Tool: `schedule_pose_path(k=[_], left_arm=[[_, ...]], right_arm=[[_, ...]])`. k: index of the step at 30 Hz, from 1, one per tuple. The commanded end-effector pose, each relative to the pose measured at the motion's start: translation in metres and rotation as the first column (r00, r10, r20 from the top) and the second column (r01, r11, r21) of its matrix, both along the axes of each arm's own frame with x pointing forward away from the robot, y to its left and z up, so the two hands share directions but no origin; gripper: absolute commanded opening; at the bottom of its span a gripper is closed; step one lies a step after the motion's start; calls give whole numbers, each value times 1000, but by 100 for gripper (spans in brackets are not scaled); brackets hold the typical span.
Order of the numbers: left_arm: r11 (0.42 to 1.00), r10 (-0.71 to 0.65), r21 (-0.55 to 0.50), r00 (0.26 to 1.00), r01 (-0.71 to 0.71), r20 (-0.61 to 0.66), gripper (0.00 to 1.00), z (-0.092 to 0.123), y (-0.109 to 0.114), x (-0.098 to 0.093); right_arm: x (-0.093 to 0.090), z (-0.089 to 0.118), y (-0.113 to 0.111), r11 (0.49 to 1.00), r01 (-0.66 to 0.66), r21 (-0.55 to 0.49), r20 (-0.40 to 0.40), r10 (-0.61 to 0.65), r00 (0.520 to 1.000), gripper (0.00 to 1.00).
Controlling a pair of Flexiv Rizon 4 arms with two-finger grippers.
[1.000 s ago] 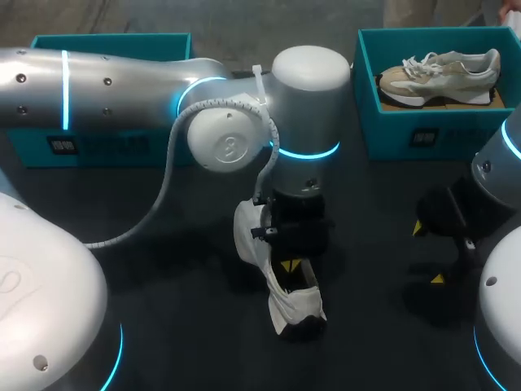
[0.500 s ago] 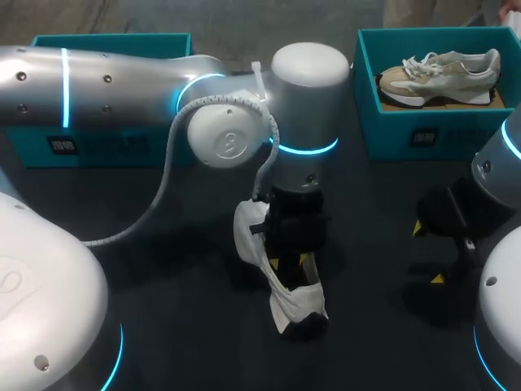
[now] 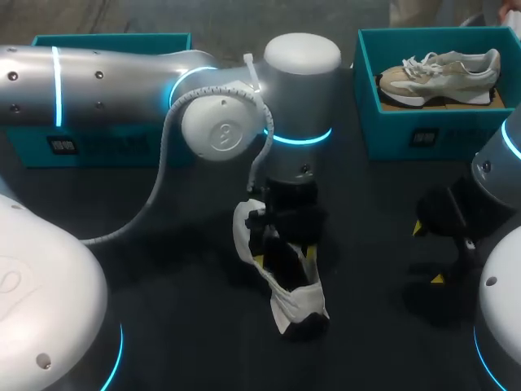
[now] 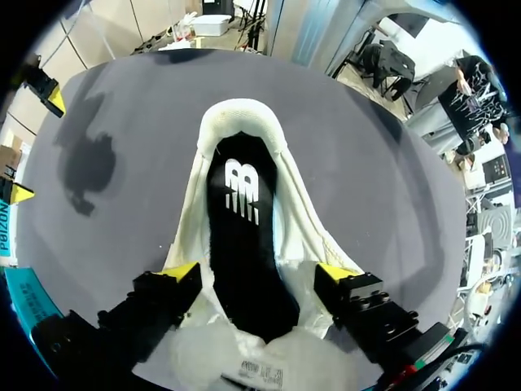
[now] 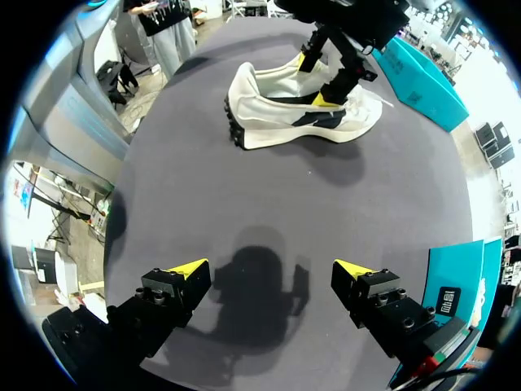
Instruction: Take the shoe out of the shoebox, open the shoe tongue, remove and reinsert the insole, then place the shoe into the shoebox
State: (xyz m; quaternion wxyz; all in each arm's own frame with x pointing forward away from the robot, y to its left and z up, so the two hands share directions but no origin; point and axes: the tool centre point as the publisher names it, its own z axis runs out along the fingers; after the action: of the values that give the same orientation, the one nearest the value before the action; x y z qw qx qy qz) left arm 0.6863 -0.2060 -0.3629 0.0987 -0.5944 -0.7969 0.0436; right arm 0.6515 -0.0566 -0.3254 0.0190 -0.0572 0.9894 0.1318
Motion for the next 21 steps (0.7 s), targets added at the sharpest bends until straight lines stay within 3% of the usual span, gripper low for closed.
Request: schedule_pose_path(k=[1, 8, 21], left_arm=[[1000, 4, -11, 1000, -4, -6, 100, 4, 6, 4], [1000, 16, -27, 999, -17, -35, 100, 6, 12, 15], [997, 18, -68, 1000, -19, -21, 100, 31, 22, 27]], right_arm=[[-1, 0, 0, 1000, 1, -3, 2, -1, 1000, 100], [-1, 0, 0, 1000, 1, -3, 2, -1, 1000, 100], [-1, 0, 0, 1000, 1, -3, 2, -1, 1000, 100]])
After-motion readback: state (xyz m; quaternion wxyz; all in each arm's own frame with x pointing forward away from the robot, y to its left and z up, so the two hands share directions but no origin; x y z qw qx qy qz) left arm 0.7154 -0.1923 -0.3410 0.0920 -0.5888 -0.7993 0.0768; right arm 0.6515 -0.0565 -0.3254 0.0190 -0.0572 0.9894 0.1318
